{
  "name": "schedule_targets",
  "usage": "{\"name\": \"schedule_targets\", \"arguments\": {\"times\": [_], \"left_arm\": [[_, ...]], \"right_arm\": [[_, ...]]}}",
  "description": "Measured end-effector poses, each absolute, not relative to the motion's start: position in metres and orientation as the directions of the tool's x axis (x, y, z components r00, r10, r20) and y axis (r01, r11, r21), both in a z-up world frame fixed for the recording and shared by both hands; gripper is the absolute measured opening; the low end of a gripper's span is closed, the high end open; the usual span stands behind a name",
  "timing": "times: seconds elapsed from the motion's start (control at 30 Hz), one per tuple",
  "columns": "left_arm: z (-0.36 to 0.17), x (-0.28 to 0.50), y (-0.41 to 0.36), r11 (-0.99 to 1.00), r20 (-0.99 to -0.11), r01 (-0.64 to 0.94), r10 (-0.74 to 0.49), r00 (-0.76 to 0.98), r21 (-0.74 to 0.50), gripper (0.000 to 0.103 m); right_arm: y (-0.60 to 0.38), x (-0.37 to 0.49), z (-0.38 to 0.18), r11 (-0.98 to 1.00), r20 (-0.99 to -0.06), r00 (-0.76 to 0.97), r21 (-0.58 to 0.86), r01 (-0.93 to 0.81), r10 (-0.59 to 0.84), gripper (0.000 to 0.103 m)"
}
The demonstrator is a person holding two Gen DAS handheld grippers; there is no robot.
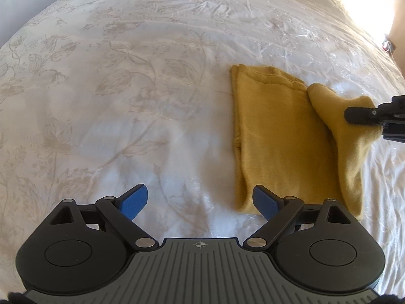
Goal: Fold small clothes
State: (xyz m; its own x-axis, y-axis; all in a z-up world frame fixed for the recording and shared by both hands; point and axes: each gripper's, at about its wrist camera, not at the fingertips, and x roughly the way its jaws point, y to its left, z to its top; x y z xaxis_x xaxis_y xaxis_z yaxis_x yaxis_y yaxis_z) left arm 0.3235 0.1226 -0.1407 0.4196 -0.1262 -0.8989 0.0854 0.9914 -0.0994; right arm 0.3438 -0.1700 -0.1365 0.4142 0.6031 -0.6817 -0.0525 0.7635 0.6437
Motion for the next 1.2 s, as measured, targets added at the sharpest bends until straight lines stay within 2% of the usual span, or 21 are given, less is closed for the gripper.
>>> {"name": "schedule_targets", "arguments": {"times": [0.2, 0.63, 0.7, 0.73, 0.8, 0.9, 1.03, 1.2], "left_arm": [[-0.146, 0.333, 0.151, 0.992, -0.906, 0.071, -0.122, 0.406, -0.102, 0.091], [-0.158, 0.353, 0.165, 0.987, -0.917, 0.082, -0.158, 0.367, -0.138, 0.091], [-0.159, 0.355, 0.166, 0.987, -0.918, 0.083, -0.159, 0.364, -0.138, 0.091], [-0.159, 0.356, 0.166, 0.987, -0.918, 0.086, -0.160, 0.363, -0.138, 0.091], [-0.158, 0.357, 0.165, 0.986, -0.918, 0.093, -0.161, 0.363, -0.137, 0.091], [-0.155, 0.359, 0.164, 0.986, -0.915, 0.100, -0.161, 0.369, -0.133, 0.091], [-0.150, 0.362, 0.159, 0.984, -0.909, 0.112, -0.173, 0.378, -0.141, 0.091], [-0.143, 0.371, 0.147, 0.978, -0.901, 0.154, -0.192, 0.390, -0.141, 0.091]], "right_arm": [[-0.135, 0.352, -0.142, 0.801, -0.725, 0.389, 0.596, -0.057, 0.568, 0.020], [-0.063, 0.355, -0.166, 0.870, -0.825, 0.278, 0.455, -0.188, 0.492, 0.022], [-0.058, 0.354, -0.167, 0.870, -0.826, 0.276, 0.452, -0.195, 0.491, 0.031], [-0.057, 0.354, -0.166, 0.859, -0.813, 0.280, 0.469, -0.208, 0.511, 0.033], [-0.056, 0.351, -0.158, 0.832, -0.779, 0.294, 0.501, -0.239, 0.554, 0.043], [-0.066, 0.339, -0.135, 0.789, -0.709, 0.346, 0.550, -0.273, 0.614, 0.045], [-0.096, 0.320, -0.113, 0.780, -0.654, 0.436, 0.578, -0.241, 0.619, 0.050], [-0.137, 0.309, -0.116, 0.853, -0.703, 0.513, 0.508, -0.123, 0.492, 0.052]]}}
